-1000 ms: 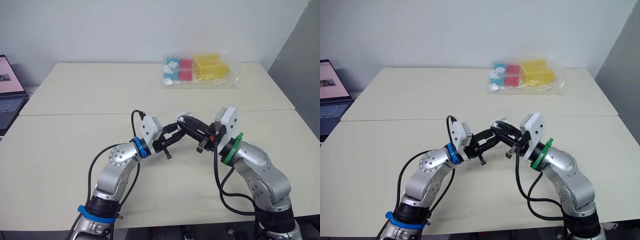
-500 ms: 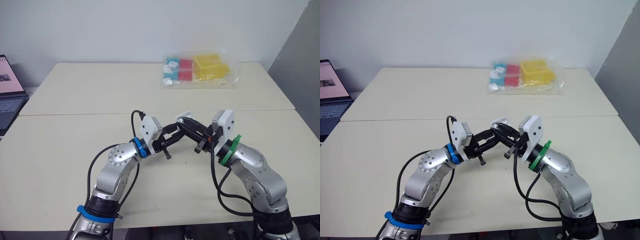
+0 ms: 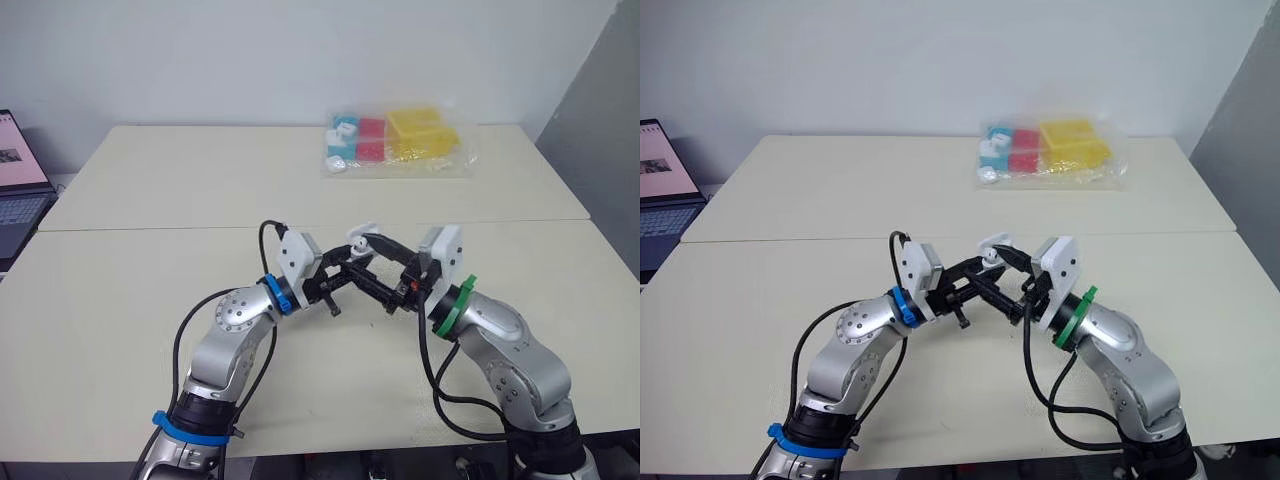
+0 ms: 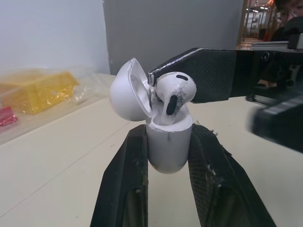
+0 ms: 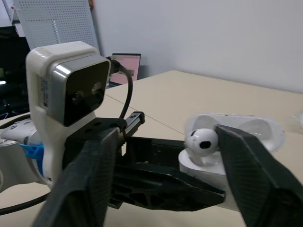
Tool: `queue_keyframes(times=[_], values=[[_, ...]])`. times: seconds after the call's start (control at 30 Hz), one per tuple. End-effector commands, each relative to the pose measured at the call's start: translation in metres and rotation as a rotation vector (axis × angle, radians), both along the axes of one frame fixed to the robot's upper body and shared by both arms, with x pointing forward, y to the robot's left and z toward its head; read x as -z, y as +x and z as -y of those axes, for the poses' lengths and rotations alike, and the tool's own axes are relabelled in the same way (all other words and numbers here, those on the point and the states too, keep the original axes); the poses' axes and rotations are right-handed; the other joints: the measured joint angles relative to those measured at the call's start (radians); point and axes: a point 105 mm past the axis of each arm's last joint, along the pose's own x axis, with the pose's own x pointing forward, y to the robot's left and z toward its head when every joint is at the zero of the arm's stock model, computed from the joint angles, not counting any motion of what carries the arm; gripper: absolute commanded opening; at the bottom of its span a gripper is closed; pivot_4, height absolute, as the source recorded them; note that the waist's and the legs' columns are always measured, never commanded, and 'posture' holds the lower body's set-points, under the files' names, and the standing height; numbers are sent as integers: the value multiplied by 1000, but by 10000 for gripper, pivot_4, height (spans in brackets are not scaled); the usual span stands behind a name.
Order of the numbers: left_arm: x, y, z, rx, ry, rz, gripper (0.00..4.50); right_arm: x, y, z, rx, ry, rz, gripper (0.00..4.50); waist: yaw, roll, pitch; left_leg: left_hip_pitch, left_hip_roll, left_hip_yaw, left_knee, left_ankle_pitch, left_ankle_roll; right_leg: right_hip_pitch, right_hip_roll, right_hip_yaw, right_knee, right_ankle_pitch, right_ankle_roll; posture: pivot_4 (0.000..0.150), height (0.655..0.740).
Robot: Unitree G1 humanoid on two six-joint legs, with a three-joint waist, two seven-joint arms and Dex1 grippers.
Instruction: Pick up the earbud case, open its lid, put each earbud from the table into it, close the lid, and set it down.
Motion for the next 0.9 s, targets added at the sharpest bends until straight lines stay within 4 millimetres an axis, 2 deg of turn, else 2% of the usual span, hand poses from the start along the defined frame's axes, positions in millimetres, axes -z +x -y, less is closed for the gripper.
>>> queue_keyframes(times=[0.03,0.37,0.53,0.63,0.73,0.83,0.9], values=[[-17,-10,5,41,-29,71,7863,-14,3,10,61,8,48,35420,0,0,0,0,0,0,0,0,0,0,0,0,0,0,0,1500,7400],[-14,-9,3,33,-24,59,7863,-29,-6,16,60,-9,89,35420,0,0,0,0,0,0,0,0,0,0,0,0,0,0,0,1500,7400],[-12,-9,1,32,-16,56,7863,-55,-17,32,50,-56,150,35420,0,0,0,0,0,0,-1,0,0,0,0,0,-1,0,0,1500,7400],[-12,-9,1,40,-12,57,7863,-63,-9,42,96,-78,132,35420,0,0,0,0,0,0,0,0,0,0,0,0,-1,0,0,1500,7400],[-11,-11,3,65,2,67,7863,-78,4,55,62,-160,136,35420,-1,1,1,0,0,0,-1,0,0,0,0,0,0,0,0,1500,7400],[-8,-16,7,107,23,78,7863,-91,29,61,41,-304,163,29505,-3,1,1,0,-1,1,0,0,0,0,0,1,-1,0,0,1500,7400],[-6,-19,9,133,35,83,7863,-84,41,60,6,-415,118,22289,-2,1,1,0,0,0,-1,0,0,0,0,0,-2,0,0,1500,7400]])
